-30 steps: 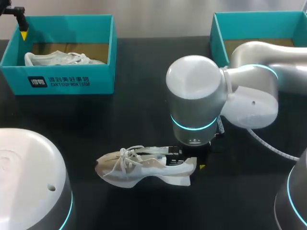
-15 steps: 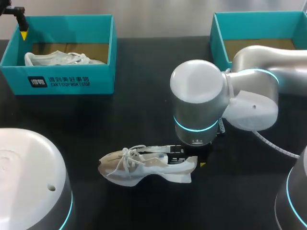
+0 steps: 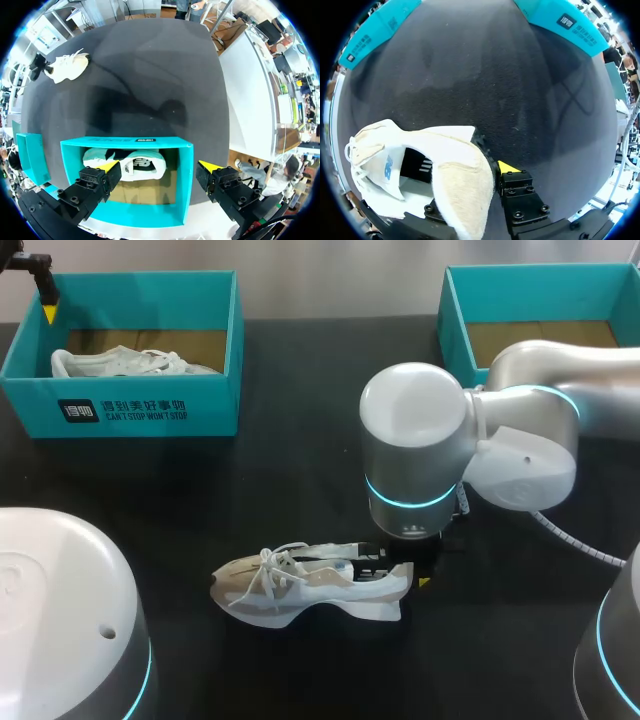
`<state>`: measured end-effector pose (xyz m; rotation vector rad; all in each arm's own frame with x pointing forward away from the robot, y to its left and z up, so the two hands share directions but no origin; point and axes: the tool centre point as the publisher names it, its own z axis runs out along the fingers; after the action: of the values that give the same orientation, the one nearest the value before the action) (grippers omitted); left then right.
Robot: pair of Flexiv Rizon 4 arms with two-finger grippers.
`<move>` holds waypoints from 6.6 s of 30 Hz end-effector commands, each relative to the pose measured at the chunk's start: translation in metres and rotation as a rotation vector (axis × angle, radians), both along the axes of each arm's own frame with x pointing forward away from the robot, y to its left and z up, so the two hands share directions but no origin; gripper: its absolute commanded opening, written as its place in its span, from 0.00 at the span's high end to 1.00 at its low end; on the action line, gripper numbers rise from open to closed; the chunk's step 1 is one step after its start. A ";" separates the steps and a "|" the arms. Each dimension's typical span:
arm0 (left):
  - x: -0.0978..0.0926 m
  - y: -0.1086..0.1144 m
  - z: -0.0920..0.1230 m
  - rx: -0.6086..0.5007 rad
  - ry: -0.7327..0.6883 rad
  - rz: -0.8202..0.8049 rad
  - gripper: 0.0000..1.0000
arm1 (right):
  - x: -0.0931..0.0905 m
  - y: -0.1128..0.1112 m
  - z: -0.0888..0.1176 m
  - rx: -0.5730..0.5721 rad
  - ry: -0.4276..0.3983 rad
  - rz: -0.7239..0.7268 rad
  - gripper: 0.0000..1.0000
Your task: Take the shoe out of the shoebox, open the shoe tongue, remove and reinsert the insole, then place the shoe into the shoebox
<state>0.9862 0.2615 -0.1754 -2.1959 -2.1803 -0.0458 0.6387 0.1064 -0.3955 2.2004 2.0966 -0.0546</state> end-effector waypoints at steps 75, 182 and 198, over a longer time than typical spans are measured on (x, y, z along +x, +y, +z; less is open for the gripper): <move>-0.002 0.000 0.000 0.002 -0.003 0.000 0.00 | -0.004 -0.099 0.081 0.681 -0.632 0.924 0.00; -0.002 0.000 0.000 0.002 -0.003 0.000 0.00 | 0.013 0.033 -0.013 0.965 -0.930 1.364 0.00; -0.002 0.000 0.000 0.002 -0.003 0.000 0.00 | 0.017 0.055 -0.018 0.996 -0.958 1.371 0.00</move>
<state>0.9862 0.2615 -0.1755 -2.1960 -2.1803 -0.0457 0.6525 0.1553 -0.4084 0.1101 2.4763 1.8831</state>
